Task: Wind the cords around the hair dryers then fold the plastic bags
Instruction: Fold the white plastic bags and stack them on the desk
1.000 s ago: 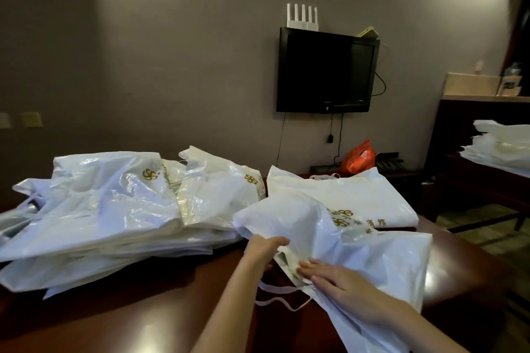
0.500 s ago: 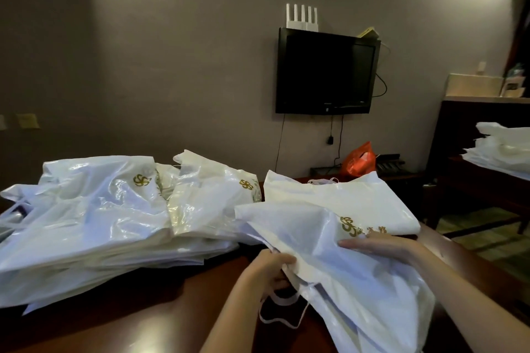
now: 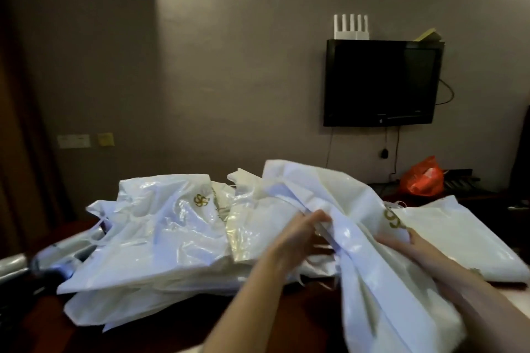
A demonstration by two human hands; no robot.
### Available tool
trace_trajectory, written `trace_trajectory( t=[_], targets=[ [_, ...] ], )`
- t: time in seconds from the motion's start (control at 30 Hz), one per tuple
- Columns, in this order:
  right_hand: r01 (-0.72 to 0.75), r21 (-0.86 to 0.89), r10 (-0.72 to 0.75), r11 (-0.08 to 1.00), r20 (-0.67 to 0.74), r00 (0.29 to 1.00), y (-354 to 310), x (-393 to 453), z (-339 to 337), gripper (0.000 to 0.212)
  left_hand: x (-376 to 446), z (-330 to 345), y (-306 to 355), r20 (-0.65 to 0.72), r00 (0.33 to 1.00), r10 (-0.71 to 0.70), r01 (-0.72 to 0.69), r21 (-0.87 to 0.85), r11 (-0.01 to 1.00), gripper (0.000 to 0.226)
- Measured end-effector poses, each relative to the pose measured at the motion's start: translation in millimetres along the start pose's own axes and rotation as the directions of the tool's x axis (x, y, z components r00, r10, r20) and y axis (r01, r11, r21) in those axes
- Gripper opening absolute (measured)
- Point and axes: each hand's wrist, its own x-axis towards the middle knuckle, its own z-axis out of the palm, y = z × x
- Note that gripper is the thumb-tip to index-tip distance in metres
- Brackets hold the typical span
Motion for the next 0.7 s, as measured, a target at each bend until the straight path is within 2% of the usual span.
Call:
trace_trajectory(
  t=[0.07,0.2,0.27,0.4,0.5,0.57,0.63,0.67,0.7],
  targets=[
    [0.035,0.105,-0.035,0.994,0.000,0.999,-22.4,26.1,38.1,0.125,7.0,-39.9,32.1,-0.062,0.997,0.051,-0.045,0.087,0.995,0.006],
    [0.103,0.292,-0.099,0.951,-0.028,0.995,-63.0,82.5,142.3,0.092,17.8,-128.3,85.8,-0.224,0.969,0.101,-0.052,0.216,0.975,0.020],
    [0.107,0.329,-0.110,0.938,-0.009,0.994,-82.6,104.7,188.2,0.088,22.7,-167.5,103.7,-0.318,0.942,0.102,-0.016,0.262,0.965,0.026],
    [0.078,0.356,-0.127,0.931,0.116,0.985,-104.9,137.7,245.6,0.081,31.7,-241.8,109.9,-0.470,0.881,0.043,0.111,0.294,0.949,0.024],
    [0.033,0.118,-0.057,0.992,0.202,0.978,-100.8,152.2,264.6,0.087,28.9,-283.0,98.8,-0.545,0.838,-0.022,0.256,0.358,0.898,0.020],
    [0.058,-0.063,-0.044,0.996,0.204,0.978,-95.1,154.4,266.1,0.089,25.0,-296.3,98.9,-0.645,0.762,0.060,0.345,0.482,0.805,0.025],
    [0.189,-0.266,-0.146,0.945,0.175,0.974,-93.8,148.9,261.6,0.087,22.4,-297.6,107.8,-0.701,0.656,0.280,0.462,0.666,0.586,0.071],
    [0.250,-0.394,-0.191,0.884,0.182,0.965,-93.5,144.7,259.7,0.085,18.3,-290.4,112.9,-0.648,0.639,0.415,0.464,0.755,0.464,0.088],
    [0.294,-0.506,-0.220,0.811,0.203,0.954,-92.0,139.9,258.8,0.082,14.3,-278.8,116.4,-0.549,0.665,0.506,0.413,0.835,0.363,0.091]
  ],
)
